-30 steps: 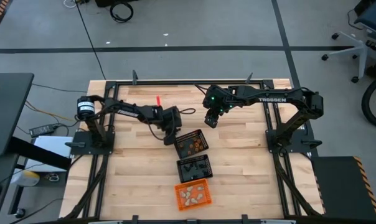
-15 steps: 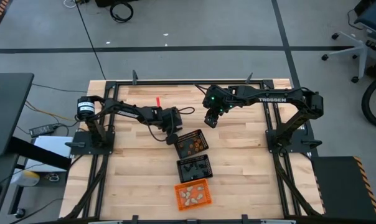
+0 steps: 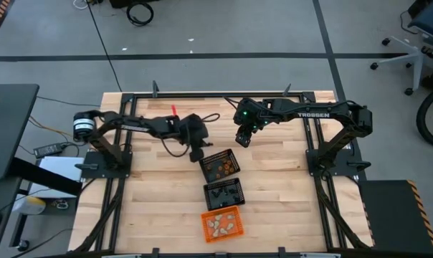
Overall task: Sort Halloween decoration
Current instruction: Put the black skeleton toy into the bottom black bin
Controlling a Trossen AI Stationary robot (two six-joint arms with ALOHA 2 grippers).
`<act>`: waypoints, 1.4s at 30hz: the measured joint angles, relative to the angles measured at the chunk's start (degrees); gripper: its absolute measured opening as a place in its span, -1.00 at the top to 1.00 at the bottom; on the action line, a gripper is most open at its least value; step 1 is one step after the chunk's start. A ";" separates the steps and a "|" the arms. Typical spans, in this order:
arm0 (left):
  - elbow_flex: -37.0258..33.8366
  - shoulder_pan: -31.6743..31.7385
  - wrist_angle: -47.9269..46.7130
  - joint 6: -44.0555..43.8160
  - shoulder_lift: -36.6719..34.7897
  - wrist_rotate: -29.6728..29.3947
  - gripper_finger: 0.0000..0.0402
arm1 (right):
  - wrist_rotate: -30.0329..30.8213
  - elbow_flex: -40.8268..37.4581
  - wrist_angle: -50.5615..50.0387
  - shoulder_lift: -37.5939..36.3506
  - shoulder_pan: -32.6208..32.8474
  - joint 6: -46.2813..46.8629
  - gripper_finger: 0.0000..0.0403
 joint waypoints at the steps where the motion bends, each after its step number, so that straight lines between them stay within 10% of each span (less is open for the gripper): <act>1: 0.00 -0.08 0.29 0.25 -0.71 3.16 0.93 | 0.00 0.00 -0.02 0.00 0.00 -0.03 0.18; 6: 0.00 -1.43 8.28 -6.54 -2.35 21.14 0.93 | 1.52 0.00 0.00 0.00 -0.56 -1.40 0.18; 10: 0.04 -6.05 16.36 -13.55 -2.38 24.30 0.93 | 2.40 0.00 0.09 0.00 -1.63 -1.33 0.18; 22: 0.05 -24.30 20.55 -19.02 -1.37 7.89 0.92 | 1.11 0.00 -1.14 0.00 0.13 3.43 0.18; 34: 0.08 -27.29 20.05 -22.86 8.33 1.57 0.90 | 2.50 0.00 0.90 -0.02 4.81 8.87 0.18; 42: 0.04 -27.42 19.61 -22.72 9.10 -0.07 0.44 | -0.63 -0.02 -1.29 -0.02 5.44 8.38 0.18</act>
